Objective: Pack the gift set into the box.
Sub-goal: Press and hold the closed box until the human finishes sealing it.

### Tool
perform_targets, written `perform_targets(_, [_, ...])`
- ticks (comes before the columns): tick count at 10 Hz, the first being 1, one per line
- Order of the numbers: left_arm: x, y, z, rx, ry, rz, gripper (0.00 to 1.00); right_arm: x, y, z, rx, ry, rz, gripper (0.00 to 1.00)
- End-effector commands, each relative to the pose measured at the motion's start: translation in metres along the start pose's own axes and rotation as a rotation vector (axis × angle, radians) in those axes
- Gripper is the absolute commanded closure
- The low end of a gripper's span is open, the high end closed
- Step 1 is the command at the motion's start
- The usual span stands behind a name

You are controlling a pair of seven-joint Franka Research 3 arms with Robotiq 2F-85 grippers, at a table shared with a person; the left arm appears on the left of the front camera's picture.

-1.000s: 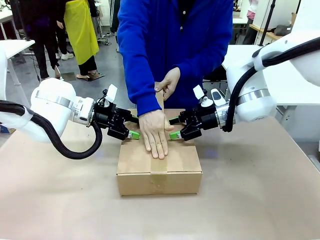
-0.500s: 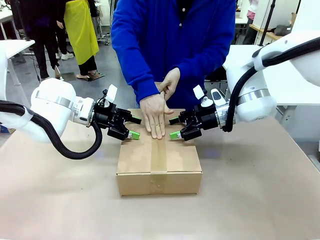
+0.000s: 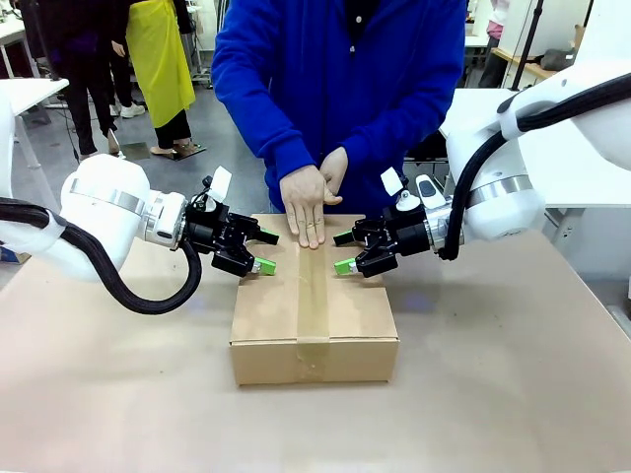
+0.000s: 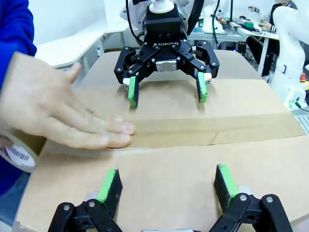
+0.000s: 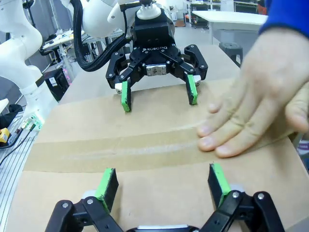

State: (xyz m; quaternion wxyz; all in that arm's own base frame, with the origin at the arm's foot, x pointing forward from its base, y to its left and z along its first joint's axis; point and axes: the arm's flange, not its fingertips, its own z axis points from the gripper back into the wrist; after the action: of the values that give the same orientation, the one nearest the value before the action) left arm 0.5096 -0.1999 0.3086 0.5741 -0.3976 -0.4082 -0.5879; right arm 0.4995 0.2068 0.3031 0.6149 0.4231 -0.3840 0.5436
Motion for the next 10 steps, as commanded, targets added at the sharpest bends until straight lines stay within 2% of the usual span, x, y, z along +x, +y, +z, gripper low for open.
perform_targets(1, [-0.0026,-0.0021,-0.0007,-0.007,-0.004,-0.012,0.0,0.0009,0.0005,-0.0007,-0.01,0.01,0.004,0.0])
perform_targets(10, [-0.0026,-0.0021,-0.0007,-0.007,-0.004,-0.012,0.0,0.0009,0.0005,-0.0007,-0.01,0.01,0.004,0.0])
